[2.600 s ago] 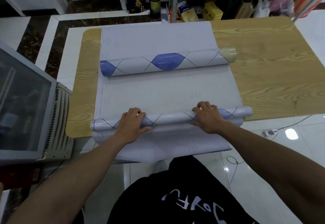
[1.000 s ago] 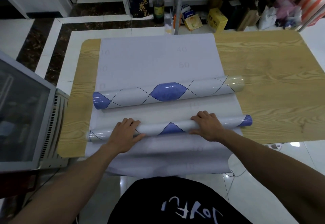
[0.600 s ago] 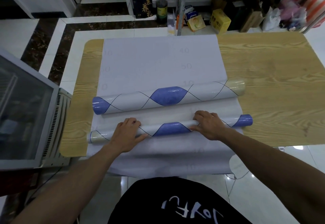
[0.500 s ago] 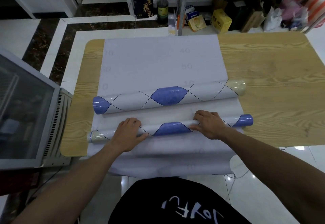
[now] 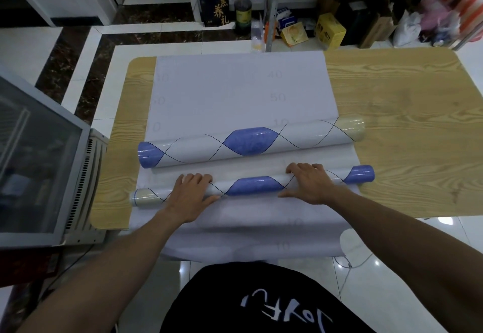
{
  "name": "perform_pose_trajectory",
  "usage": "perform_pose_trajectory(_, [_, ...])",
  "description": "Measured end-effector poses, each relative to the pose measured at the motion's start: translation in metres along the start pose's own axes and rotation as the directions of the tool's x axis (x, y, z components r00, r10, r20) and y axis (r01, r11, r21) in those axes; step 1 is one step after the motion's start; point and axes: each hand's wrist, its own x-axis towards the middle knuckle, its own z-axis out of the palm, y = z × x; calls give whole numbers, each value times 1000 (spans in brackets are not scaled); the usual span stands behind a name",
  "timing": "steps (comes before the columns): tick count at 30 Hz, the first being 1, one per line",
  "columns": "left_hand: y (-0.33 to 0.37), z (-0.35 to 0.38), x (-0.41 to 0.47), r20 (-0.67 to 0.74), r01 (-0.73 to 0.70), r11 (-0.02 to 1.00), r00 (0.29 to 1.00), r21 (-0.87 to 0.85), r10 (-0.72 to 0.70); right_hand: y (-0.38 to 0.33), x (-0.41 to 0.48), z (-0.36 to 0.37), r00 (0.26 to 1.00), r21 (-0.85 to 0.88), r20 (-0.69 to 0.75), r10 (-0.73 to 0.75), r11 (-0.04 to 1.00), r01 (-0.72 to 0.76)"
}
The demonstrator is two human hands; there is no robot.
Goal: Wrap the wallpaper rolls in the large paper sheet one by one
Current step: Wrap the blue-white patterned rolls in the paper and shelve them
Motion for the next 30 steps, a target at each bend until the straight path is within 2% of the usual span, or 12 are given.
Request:
perform_pose_trajectory(7, [1,0,3,-34,24,1000,999,19,-24,2,1,10,999,-27,37,-14,1000,15])
perform_pose_trajectory(10, [3,0,2,-6,26,999,1000,20,-26,2,-2,8,997,-52,61,-41,998,45])
perform_pose_trajectory(14, [2,0,0,39,51,998,998,-24,-50,2,-2,8,998,99,61,-18,995,12])
perform_pose_trajectory(19, [3,3,1,-64,-6,1000,998,18,7,4,-6,11,998,68,-34,-46,996,48])
perform_pose_trajectory(25, [3,7,5,-53,30,999,998,-16,-31,5,-4,8,996,34,62,-70,997,68])
perform_pose_trajectory(30, [7,1,0,-61,9,997,998,-73,-14,9,-5,1,998,149,57,-40,988,31])
